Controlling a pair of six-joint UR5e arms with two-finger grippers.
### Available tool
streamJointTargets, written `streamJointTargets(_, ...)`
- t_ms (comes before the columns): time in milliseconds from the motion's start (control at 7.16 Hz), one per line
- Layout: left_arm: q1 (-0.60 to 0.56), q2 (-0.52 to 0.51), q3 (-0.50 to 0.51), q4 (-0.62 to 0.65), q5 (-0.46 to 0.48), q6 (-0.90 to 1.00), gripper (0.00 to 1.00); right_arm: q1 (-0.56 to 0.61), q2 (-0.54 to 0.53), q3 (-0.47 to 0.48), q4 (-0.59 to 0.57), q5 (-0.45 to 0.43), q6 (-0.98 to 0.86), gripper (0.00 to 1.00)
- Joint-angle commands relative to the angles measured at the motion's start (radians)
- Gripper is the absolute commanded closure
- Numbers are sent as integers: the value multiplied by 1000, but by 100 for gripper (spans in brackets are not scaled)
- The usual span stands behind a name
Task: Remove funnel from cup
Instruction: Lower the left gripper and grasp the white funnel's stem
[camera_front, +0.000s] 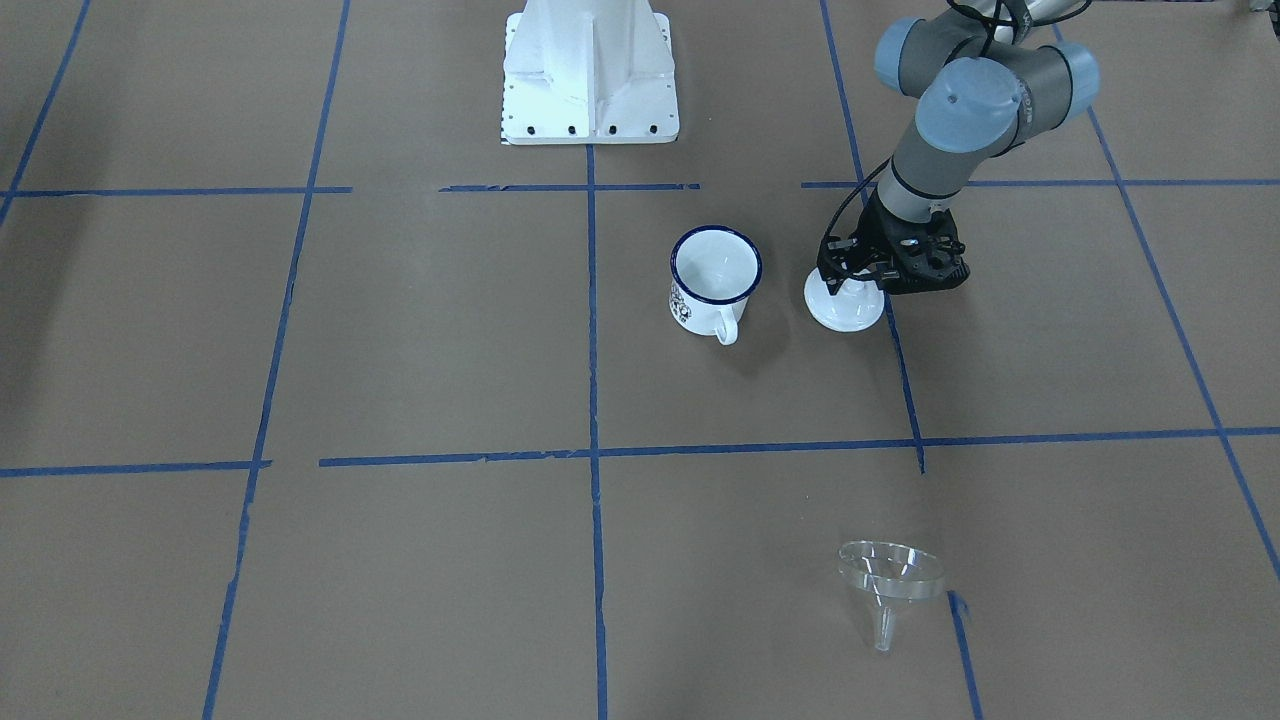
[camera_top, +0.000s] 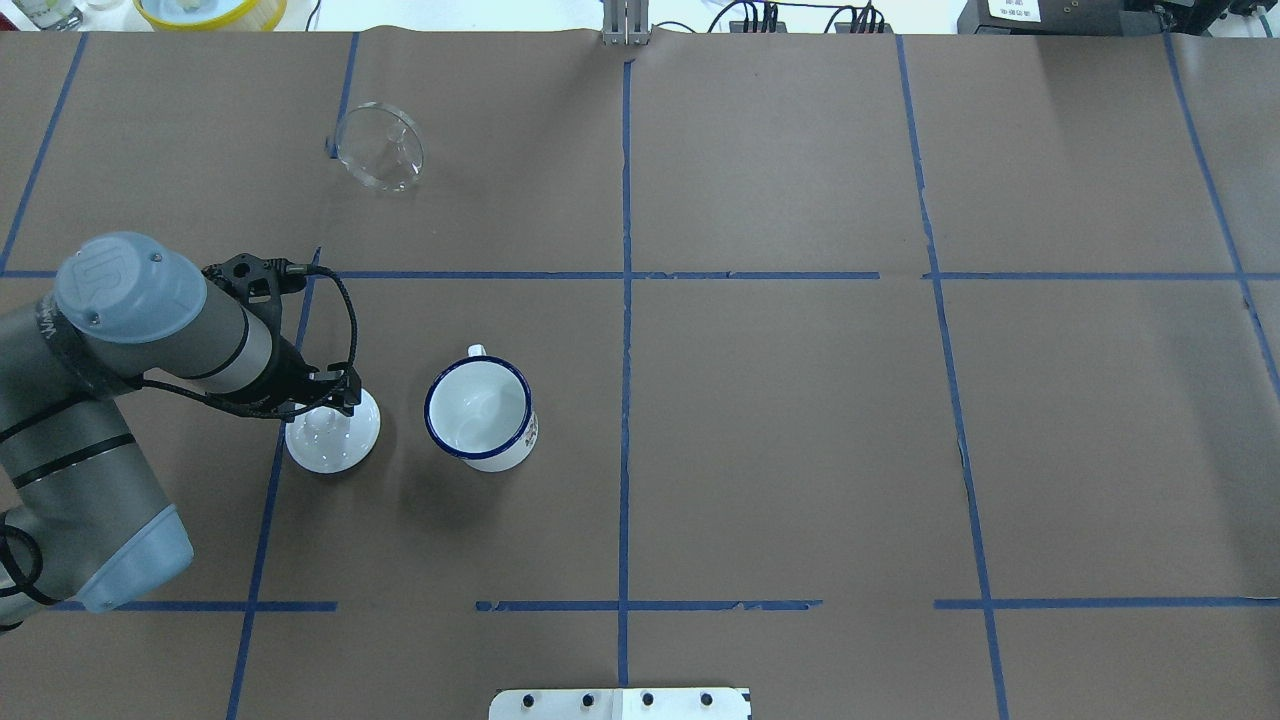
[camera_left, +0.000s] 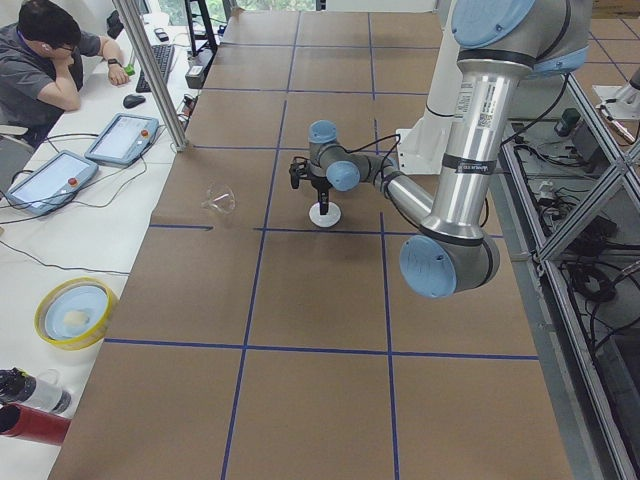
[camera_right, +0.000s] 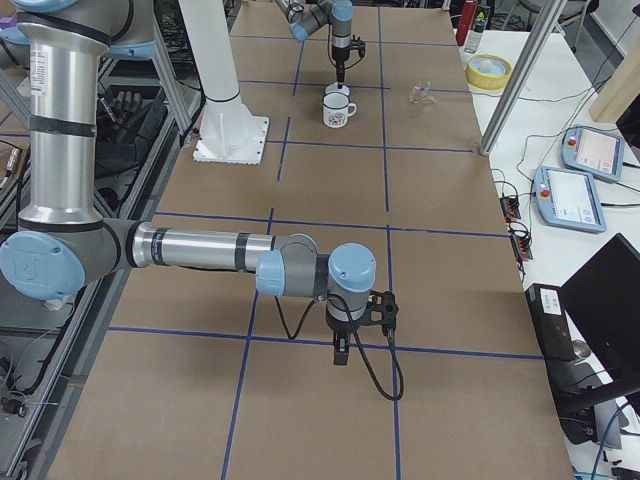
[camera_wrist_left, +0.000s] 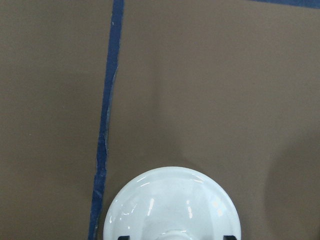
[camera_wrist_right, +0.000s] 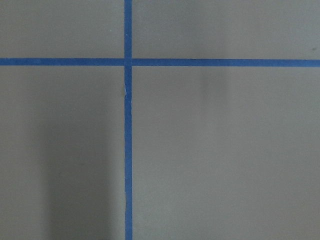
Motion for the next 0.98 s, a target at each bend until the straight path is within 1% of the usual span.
streamJointTargets(0,1,2,0,0,-1,0,30,0,0,0,0,0,0,0)
streamJointTargets(279,1,2,0,0,-1,-2,30,0,0,0,0,0,0,0)
streamJointTargets(559,1,5,0,0,-1,-2,33,0,0,0,0,0,0,0)
streamJointTargets(838,1,5,0,0,-1,0,33,0,0,0,0,0,0,0)
